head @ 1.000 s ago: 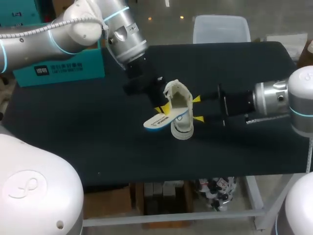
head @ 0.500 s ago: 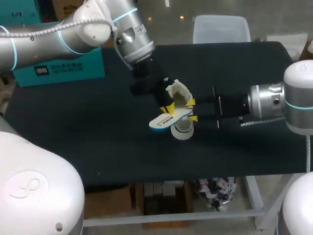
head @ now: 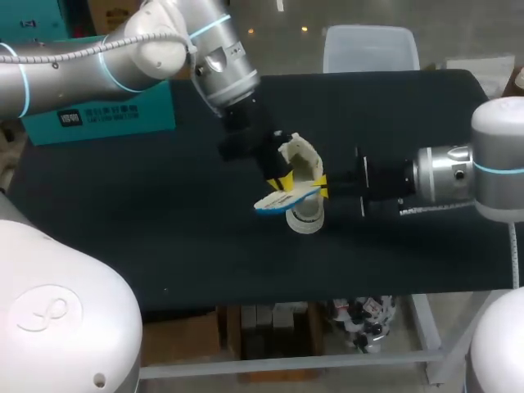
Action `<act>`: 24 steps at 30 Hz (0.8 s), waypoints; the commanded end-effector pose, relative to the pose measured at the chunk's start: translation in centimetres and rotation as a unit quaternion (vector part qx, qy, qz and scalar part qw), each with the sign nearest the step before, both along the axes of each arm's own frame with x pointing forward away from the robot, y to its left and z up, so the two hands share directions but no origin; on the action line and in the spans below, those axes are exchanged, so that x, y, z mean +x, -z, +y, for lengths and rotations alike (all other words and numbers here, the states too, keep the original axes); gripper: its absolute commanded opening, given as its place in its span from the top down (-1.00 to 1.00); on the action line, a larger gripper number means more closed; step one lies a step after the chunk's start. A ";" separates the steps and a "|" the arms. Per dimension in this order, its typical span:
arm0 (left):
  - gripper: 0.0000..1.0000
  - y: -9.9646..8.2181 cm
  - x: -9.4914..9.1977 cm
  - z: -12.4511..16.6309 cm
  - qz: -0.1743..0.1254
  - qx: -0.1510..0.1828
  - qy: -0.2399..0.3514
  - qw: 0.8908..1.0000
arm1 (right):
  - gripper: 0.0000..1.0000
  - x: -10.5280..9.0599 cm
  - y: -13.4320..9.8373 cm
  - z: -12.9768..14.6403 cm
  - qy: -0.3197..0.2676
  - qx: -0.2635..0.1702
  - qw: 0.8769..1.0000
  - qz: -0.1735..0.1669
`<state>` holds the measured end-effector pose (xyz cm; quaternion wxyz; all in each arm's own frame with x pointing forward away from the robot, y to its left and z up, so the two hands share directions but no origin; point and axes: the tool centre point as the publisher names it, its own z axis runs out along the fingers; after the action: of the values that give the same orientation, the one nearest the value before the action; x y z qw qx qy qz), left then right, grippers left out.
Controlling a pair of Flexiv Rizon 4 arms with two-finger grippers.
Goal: Open the shoe tongue, take the insole out of the shoe, put the insole back into the shoe, and pack the shoe into the shoebox
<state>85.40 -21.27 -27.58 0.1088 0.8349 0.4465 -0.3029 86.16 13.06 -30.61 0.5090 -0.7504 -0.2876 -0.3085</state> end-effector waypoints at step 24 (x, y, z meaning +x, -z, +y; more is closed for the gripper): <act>-1.00 0.2 0.3 3.1 0.096 -0.050 -0.323 0.940 | 1.00 0.7 -0.3 -0.5 0.018 0.058 0.997 -0.037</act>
<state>86.28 -18.22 -27.60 0.1769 0.6177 0.6715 -0.3691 86.93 12.67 -30.25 0.5331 -0.7145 -0.2748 -0.3602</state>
